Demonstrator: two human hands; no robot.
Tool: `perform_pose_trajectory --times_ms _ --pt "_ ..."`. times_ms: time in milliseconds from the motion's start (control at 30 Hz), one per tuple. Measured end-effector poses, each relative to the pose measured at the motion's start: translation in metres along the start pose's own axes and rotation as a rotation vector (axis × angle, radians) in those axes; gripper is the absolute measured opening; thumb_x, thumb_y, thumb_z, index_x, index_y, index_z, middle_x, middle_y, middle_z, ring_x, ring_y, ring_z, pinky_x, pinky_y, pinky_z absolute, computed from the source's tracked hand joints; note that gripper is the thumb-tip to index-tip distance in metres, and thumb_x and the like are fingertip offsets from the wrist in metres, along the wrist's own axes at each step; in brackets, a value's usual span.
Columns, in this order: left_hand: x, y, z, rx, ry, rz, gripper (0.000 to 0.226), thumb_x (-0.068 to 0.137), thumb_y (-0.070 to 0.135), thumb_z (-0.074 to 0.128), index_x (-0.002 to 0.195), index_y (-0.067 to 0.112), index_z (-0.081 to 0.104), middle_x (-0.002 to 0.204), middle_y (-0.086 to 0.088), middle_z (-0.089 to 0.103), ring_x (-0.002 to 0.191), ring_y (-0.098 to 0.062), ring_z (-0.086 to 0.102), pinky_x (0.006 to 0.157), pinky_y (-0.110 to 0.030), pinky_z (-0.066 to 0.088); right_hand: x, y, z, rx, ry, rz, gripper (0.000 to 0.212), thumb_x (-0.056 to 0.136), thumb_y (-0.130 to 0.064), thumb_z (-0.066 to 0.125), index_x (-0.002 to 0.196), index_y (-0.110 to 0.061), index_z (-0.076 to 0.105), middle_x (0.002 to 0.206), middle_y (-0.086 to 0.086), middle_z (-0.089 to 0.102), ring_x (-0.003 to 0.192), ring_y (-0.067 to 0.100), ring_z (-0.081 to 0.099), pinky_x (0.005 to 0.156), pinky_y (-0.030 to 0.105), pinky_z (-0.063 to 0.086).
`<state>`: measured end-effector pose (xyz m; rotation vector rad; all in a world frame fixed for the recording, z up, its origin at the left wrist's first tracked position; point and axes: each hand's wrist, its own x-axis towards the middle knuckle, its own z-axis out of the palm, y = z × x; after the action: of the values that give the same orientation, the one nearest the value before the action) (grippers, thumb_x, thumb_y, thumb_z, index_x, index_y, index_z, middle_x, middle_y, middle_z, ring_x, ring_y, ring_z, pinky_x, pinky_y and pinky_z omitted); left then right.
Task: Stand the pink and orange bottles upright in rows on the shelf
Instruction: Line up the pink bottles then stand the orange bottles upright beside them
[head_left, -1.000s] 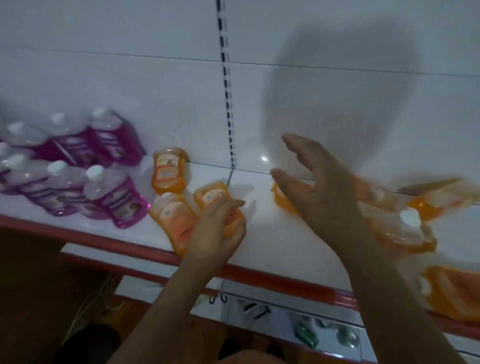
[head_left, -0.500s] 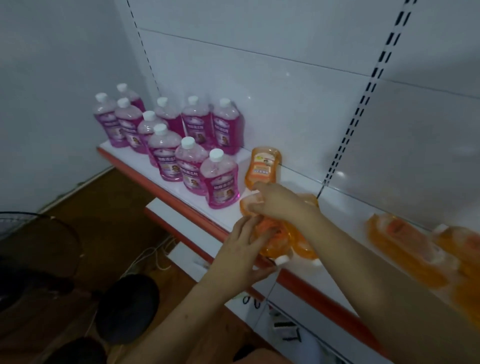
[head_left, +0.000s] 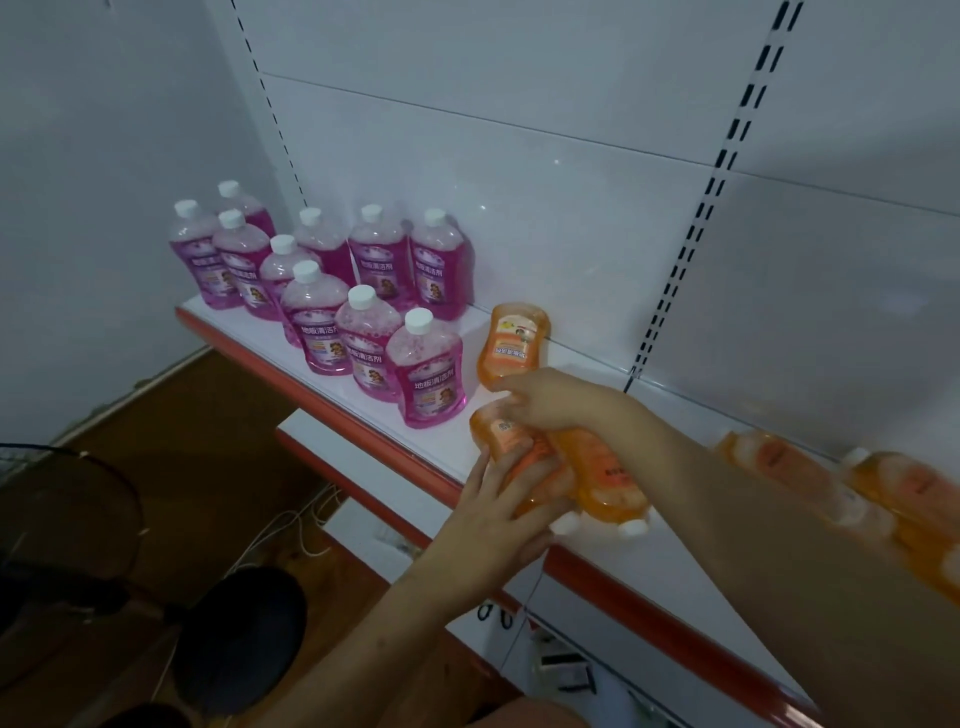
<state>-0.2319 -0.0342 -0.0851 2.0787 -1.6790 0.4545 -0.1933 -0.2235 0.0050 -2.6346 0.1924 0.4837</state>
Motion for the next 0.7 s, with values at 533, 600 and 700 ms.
perform_pose_trajectory --times_ms 533,600,700 --pt "0.040 -0.049 -0.048 -0.888 0.047 -0.673 0.045 0.106 0.039 0.034 0.149 0.028 0.039 0.147 0.008 0.048 0.137 -0.004 0.042 0.116 -0.034 0.035 -0.060 0.009 0.013 0.432 0.453 -0.195 0.063 0.068 -0.054 0.083 0.125 -0.043 0.059 0.118 -0.022 0.065 0.109 -0.005 0.058 0.095 0.029 0.053" --pt "0.035 -0.057 -0.043 -0.902 0.000 -0.704 0.044 0.106 0.043 0.031 0.147 0.032 0.041 0.145 0.012 0.050 0.136 -0.001 0.043 0.119 -0.039 0.033 -0.061 0.011 0.011 0.430 0.473 -0.177 0.062 0.068 -0.056 0.082 0.123 -0.038 0.061 0.116 -0.020 0.066 0.108 -0.003 0.060 0.094 0.030 0.054" --pt "0.041 -0.050 -0.039 -0.973 -0.073 -0.629 0.041 0.105 0.034 0.041 0.146 0.030 0.041 0.141 0.012 0.054 0.132 -0.004 0.049 0.112 -0.030 0.041 -0.073 0.015 0.005 0.488 0.517 -0.171 0.060 0.069 -0.049 0.082 0.123 -0.032 0.061 0.113 -0.021 0.064 0.105 -0.006 0.059 0.089 0.025 0.053"
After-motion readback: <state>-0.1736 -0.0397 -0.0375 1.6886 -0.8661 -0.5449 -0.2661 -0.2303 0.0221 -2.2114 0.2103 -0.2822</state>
